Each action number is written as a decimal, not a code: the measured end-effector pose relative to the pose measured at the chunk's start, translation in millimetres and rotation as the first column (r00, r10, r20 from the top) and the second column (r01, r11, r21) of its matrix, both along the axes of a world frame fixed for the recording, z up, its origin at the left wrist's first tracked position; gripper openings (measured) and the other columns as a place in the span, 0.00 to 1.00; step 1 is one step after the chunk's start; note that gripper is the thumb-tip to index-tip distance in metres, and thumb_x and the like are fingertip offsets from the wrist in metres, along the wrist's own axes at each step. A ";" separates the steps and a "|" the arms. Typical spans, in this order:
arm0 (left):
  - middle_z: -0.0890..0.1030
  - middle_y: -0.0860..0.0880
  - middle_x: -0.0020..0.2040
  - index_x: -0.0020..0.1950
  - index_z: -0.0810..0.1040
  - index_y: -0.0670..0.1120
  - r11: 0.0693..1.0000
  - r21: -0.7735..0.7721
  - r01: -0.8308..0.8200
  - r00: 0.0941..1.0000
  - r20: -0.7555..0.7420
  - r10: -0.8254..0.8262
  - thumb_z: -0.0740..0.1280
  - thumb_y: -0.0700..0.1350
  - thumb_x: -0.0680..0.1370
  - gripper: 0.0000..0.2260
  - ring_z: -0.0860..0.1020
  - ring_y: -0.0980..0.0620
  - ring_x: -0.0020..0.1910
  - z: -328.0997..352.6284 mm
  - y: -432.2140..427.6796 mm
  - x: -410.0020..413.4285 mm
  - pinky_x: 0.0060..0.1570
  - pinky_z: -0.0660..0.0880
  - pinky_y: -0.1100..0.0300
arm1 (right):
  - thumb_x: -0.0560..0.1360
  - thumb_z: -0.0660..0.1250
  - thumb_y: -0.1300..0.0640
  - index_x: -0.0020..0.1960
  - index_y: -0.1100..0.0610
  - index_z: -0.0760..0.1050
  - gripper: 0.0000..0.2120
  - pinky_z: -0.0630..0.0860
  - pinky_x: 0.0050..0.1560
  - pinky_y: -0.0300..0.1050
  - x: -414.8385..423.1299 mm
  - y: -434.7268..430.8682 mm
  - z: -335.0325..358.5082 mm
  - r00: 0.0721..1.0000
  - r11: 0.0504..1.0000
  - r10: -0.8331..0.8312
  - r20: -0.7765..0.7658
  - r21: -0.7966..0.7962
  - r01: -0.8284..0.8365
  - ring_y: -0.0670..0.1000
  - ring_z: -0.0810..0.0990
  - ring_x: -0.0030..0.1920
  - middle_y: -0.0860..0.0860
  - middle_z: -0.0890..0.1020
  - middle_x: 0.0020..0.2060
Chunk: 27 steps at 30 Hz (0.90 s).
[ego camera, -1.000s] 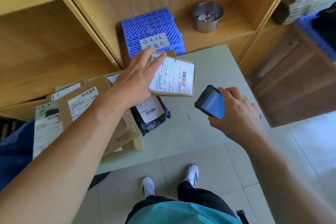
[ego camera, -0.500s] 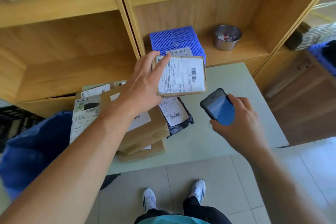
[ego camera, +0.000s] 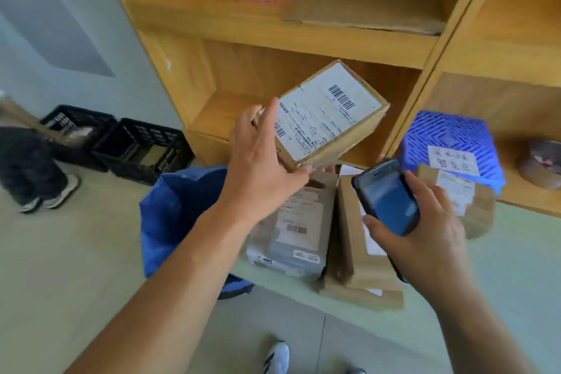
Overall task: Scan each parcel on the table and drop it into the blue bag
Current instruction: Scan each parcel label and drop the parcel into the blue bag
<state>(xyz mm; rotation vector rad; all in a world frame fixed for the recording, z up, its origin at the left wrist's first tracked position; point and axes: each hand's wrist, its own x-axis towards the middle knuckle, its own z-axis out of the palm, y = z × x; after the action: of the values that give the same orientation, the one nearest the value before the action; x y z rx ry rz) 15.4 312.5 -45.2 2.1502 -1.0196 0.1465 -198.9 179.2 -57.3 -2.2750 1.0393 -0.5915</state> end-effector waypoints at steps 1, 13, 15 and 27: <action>0.60 0.46 0.76 0.82 0.55 0.50 0.999 -0.005 -0.048 0.999 -0.012 0.048 0.79 0.53 0.69 0.48 0.59 0.48 0.76 -4.1 20.9 12.4 0.70 0.64 0.55 | 0.65 0.77 0.43 0.75 0.51 0.65 0.43 0.66 0.53 0.41 21.3 12.0 0.8 0.999 0.999 0.044 -0.007 -0.001 -0.044 0.46 0.69 0.57 0.47 0.71 0.60; 0.67 0.45 0.68 0.79 0.60 0.50 0.856 0.179 -0.485 0.845 -0.157 0.511 0.68 0.69 0.62 0.49 0.69 0.43 0.67 -93.1 205.6 116.6 0.62 0.75 0.44 | 0.67 0.72 0.37 0.77 0.51 0.59 0.45 0.71 0.63 0.51 213.8 119.2 -40.9 0.905 0.911 0.411 -0.111 0.075 -0.405 0.53 0.68 0.68 0.51 0.70 0.68; 0.67 0.45 0.67 0.79 0.61 0.51 0.822 0.229 -0.521 0.797 -0.214 0.565 0.70 0.68 0.63 0.48 0.68 0.43 0.67 -118.0 220.7 126.9 0.63 0.75 0.43 | 0.67 0.73 0.37 0.79 0.52 0.53 0.49 0.69 0.65 0.52 233.4 131.0 -53.1 0.897 0.906 0.421 -0.131 0.118 -0.408 0.53 0.68 0.69 0.50 0.69 0.70; 0.65 0.39 0.70 0.75 0.67 0.45 0.736 0.363 -0.572 0.650 -0.347 0.676 0.81 0.52 0.64 0.43 0.65 0.36 0.68 -241.0 229.4 110.3 0.62 0.75 0.39 | 0.68 0.74 0.40 0.79 0.49 0.51 0.48 0.70 0.60 0.52 254.2 133.5 -99.2 0.874 0.925 0.370 -0.314 0.210 -0.316 0.53 0.69 0.67 0.49 0.68 0.68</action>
<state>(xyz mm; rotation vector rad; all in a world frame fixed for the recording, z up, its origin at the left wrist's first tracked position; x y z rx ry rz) 125.7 541.9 -286.2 2.4973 0.0328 -0.1626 55.3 312.8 -156.5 -2.3967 0.7679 0.0441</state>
